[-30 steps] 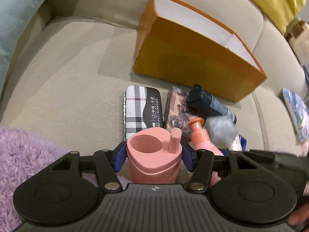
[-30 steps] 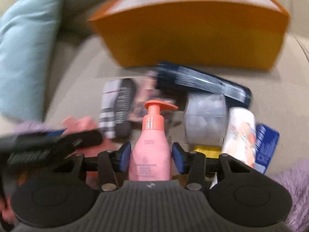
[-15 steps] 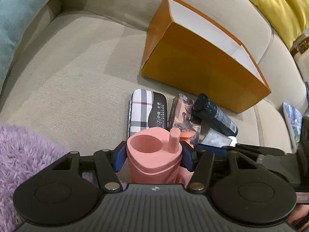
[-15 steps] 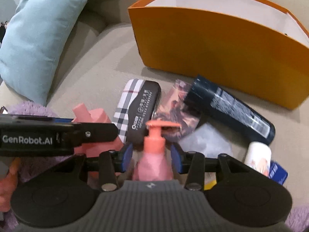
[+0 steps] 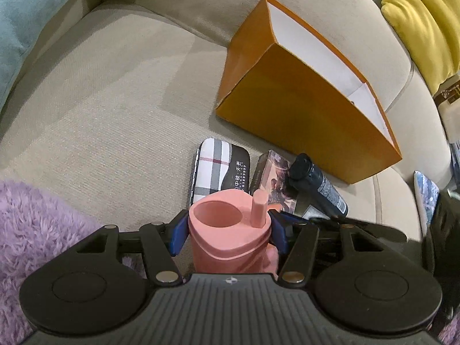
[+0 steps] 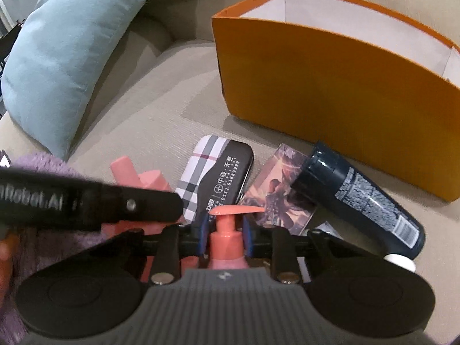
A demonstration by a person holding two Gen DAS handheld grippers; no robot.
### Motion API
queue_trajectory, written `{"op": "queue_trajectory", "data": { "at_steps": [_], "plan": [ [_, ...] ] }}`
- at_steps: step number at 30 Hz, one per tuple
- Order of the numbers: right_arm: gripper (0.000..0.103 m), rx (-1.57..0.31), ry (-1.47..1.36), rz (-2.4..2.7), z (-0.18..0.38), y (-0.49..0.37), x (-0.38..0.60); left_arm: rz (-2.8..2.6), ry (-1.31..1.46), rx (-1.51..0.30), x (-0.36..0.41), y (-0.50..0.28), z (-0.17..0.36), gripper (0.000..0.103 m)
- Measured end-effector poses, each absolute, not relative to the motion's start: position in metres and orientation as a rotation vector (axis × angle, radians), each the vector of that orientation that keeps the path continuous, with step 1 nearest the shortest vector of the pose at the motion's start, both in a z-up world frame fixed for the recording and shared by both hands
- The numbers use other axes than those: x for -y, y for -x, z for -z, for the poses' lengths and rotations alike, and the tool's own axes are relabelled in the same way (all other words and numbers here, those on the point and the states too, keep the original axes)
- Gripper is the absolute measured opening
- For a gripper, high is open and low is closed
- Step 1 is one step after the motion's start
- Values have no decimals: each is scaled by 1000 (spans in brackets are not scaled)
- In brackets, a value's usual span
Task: Organize rigid objects
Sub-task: 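Lift and carry the cup and bottle with both grippers over the orange box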
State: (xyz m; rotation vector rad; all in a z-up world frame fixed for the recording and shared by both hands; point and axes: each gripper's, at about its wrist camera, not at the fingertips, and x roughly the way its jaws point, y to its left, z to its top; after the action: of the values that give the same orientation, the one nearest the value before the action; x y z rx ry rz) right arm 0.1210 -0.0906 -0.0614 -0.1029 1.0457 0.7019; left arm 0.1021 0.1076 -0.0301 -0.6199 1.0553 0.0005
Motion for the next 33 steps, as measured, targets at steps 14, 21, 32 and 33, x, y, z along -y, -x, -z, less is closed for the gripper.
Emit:
{"op": "queue_trajectory", "data": {
  "at_steps": [14, 21, 32, 33],
  "plan": [
    [25, -762, 13, -713, -17, -71, 153, 0, 496, -957, -89, -94, -33, 66],
    [25, -683, -107, -670, -71, -129, 181, 71, 392, -874, -81, -148, -101, 66],
    [26, -723, -210, -532, -73, -274, 183, 165, 85, -846, -59, -293, -97, 67],
    [27, -744, -219, -522, -64, -289, 180, 176, 55, -855, -57, -302, -88, 66]
  ]
}}
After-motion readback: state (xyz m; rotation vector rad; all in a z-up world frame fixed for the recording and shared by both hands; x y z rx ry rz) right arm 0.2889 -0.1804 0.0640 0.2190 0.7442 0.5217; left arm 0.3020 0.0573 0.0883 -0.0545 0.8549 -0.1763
